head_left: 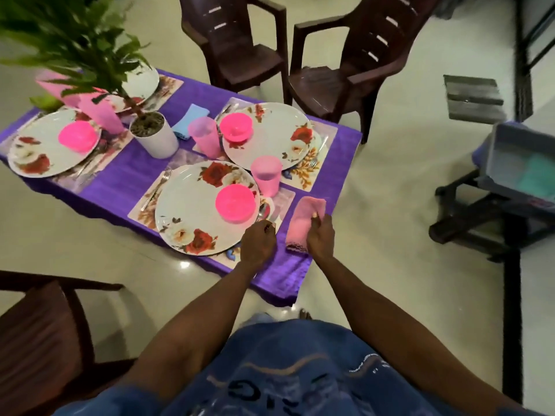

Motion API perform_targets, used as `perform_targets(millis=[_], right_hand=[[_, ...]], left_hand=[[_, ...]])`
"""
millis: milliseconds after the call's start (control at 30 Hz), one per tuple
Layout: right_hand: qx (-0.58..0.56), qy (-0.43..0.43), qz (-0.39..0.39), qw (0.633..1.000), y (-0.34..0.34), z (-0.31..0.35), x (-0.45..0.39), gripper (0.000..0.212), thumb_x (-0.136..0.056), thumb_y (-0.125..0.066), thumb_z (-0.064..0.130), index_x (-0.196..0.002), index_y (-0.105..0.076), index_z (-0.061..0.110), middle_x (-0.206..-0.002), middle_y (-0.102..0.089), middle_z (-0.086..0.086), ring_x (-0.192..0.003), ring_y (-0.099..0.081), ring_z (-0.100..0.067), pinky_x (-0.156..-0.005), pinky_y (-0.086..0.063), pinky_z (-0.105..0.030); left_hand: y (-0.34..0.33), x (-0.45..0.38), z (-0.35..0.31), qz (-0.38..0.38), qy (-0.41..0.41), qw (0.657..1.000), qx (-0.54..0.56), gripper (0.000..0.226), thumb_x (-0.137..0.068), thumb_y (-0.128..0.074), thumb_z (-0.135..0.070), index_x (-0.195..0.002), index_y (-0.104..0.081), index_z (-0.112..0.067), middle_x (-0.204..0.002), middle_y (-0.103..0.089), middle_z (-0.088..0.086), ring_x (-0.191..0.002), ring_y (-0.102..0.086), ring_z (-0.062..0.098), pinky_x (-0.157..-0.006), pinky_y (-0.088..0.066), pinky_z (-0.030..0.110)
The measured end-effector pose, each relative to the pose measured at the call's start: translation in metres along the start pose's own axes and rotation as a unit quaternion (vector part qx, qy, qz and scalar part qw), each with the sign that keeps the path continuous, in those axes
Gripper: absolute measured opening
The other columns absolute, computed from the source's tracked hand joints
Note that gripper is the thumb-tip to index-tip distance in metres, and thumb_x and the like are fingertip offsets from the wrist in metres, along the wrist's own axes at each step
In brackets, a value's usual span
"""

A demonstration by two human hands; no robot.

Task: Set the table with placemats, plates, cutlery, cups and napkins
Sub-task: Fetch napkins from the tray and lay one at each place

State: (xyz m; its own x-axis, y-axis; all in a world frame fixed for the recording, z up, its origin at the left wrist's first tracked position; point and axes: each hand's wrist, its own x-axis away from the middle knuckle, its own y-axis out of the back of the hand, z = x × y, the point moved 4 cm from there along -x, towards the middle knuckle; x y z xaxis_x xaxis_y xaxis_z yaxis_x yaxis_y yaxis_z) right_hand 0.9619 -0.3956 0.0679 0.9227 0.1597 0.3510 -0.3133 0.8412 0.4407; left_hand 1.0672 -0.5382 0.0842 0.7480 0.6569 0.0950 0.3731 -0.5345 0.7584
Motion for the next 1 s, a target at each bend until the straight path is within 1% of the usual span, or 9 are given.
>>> perform_targets(millis=[100, 200, 333, 433, 567, 733, 867, 933, 1000], right_hand=[[0.003, -0.006, 0.008, 1.000, -0.007, 0.000, 0.002, 0.032, -0.105, -0.039, 0.027, -0.119, -0.047, 0.000, -0.117, -0.061, -0.022, -0.106, -0.060, -0.038, -0.078, -0.041, -0.031], [0.011, -0.008, -0.001, 1.000, -0.012, 0.000, 0.001, 0.033, -0.105, -0.038, 0.030, -0.118, -0.047, 0.001, -0.115, -0.062, -0.021, -0.103, -0.061, -0.037, -0.078, -0.044, -0.034], [0.027, -0.017, -0.036, 0.999, -0.025, 0.006, -0.002, 0.031, -0.105, -0.037, 0.032, -0.115, -0.047, 0.004, -0.110, -0.063, -0.020, -0.100, -0.062, -0.039, -0.080, -0.048, -0.041], [0.024, -0.027, -0.066, 0.997, -0.032, 0.012, -0.002, 0.029, -0.105, -0.038, 0.029, -0.115, -0.046, 0.003, -0.110, -0.063, -0.019, -0.100, -0.062, -0.037, -0.076, -0.046, -0.037], [0.015, -0.049, -0.089, 0.995, -0.044, 0.015, -0.007, 0.029, -0.104, -0.041, 0.028, -0.116, -0.047, 0.002, -0.115, -0.060, -0.022, -0.107, -0.058, -0.039, -0.086, -0.045, -0.041], [0.051, -0.052, -0.123, 0.990, -0.046, 0.021, -0.006, 0.046, -0.094, -0.058, 0.019, -0.135, -0.043, 0.003, -0.134, -0.051, -0.019, -0.122, -0.051, -0.036, -0.096, -0.042, -0.036], [0.225, 0.003, -0.169, 0.960, -0.042, 0.021, 0.005, 0.063, -0.086, -0.062, 0.017, -0.142, -0.034, 0.016, -0.145, -0.035, -0.017, -0.126, -0.043, -0.037, -0.099, -0.044, -0.046], [0.316, 0.011, -0.149, 0.937, -0.043, 0.014, 0.011, 0.069, -0.086, -0.062, 0.023, -0.147, -0.028, 0.021, -0.153, -0.025, -0.014, -0.135, -0.033, -0.035, -0.104, -0.040, -0.049], [0.355, 0.022, -0.109, 0.928, -0.044, 0.010, 0.013, 0.066, -0.088, -0.059, 0.027, -0.146, -0.030, 0.019, -0.154, -0.026, -0.011, -0.138, -0.028, -0.032, -0.106, -0.036, -0.050]], left_hand=[[0.009, -0.010, 0.004, -0.006, -0.018, 0.999, -0.039, 0.022, -0.097, -0.048, -0.021, -0.093, -0.066, -0.008, -0.091, -0.068, 0.011, -0.082, -0.062, 0.031, -0.065, -0.043, 0.034], [0.019, -0.016, 0.003, -0.016, -0.082, 0.995, -0.058, 0.023, -0.098, -0.050, -0.023, -0.107, -0.067, -0.010, -0.100, -0.069, 0.007, -0.085, -0.064, 0.026, -0.070, -0.052, 0.036], [0.022, -0.033, 0.000, -0.015, -0.179, 0.982, -0.065, 0.022, -0.097, -0.052, -0.022, -0.102, -0.068, -0.008, -0.093, -0.070, 0.008, -0.074, -0.065, 0.024, -0.059, -0.044, 0.027], [0.027, -0.049, -0.004, -0.001, -0.261, 0.964, -0.059, 0.021, -0.093, -0.053, -0.023, -0.097, -0.069, -0.009, -0.089, -0.071, 0.007, -0.071, -0.065, 0.025, -0.057, -0.044, 0.026], [0.040, -0.076, 0.001, -0.002, -0.300, 0.953, -0.038, 0.020, -0.092, -0.053, -0.020, -0.092, -0.069, -0.008, -0.084, -0.069, 0.008, -0.067, -0.063, 0.025, -0.055, -0.047, 0.031], [0.049, -0.090, 0.010, 0.032, -0.328, 0.943, -0.039, 0.016, -0.092, -0.059, -0.017, -0.095, -0.070, -0.007, -0.085, -0.071, 0.009, -0.068, -0.065, 0.025, -0.059, -0.046, 0.029], [0.046, -0.090, 0.007, 0.040, -0.377, 0.922, -0.077, 0.012, -0.086, -0.065, -0.011, -0.095, -0.071, -0.006, -0.087, -0.071, 0.012, -0.075, -0.064, 0.030, -0.068, -0.054, 0.040], [0.041, -0.088, 0.007, 0.053, -0.404, 0.906, -0.111, 0.014, -0.085, -0.062, -0.010, -0.096, -0.071, -0.006, -0.091, -0.070, 0.012, -0.082, -0.063, 0.032, -0.074, -0.052, 0.044], [0.038, -0.087, 0.006, 0.073, -0.421, 0.891, -0.156, 0.019, -0.085, -0.060, -0.013, -0.100, -0.070, -0.010, -0.097, -0.068, 0.010, -0.090, -0.061, 0.031, -0.080, -0.048, 0.044]])
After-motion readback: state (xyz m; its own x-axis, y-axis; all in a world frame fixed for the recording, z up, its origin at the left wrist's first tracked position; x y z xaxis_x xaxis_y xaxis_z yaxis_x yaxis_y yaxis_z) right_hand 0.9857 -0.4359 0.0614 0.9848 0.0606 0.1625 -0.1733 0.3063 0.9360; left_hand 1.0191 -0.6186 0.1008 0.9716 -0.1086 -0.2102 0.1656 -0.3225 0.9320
